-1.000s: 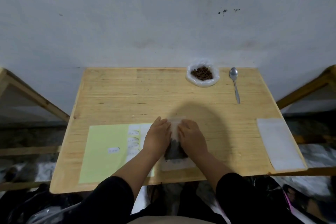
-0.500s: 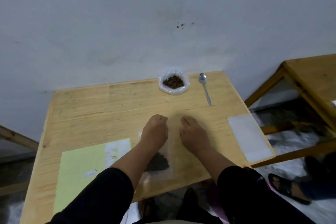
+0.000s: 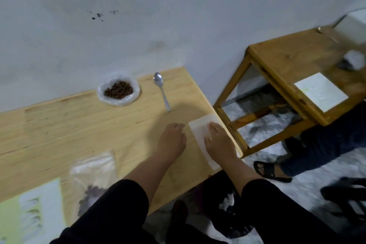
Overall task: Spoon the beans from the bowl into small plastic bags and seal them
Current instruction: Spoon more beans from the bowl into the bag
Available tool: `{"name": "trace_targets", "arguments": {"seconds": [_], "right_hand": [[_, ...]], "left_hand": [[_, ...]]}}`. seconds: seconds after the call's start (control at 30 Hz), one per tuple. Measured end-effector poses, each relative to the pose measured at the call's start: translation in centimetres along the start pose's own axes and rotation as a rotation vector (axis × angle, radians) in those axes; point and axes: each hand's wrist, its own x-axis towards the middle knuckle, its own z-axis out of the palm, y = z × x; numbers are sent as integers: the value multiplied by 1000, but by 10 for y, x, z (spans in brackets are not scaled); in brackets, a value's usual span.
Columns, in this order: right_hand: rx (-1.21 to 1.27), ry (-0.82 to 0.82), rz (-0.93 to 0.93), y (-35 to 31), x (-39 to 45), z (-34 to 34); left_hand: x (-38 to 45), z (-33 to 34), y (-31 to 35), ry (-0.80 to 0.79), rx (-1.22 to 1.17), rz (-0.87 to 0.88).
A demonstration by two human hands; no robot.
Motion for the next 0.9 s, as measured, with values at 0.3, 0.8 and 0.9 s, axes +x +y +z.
{"name": "trace_targets", "arguments": {"seconds": [0.3, 0.8, 0.9], "right_hand": [[88, -61, -46, 32, 8, 25], [168, 24, -47, 34, 8, 26], [156, 31, -53, 35, 8, 27]], "left_hand": [[34, 37, 24, 10, -74, -102], [21, 43, 33, 225, -193, -113], [20, 41, 36, 254, -248, -107]]}}
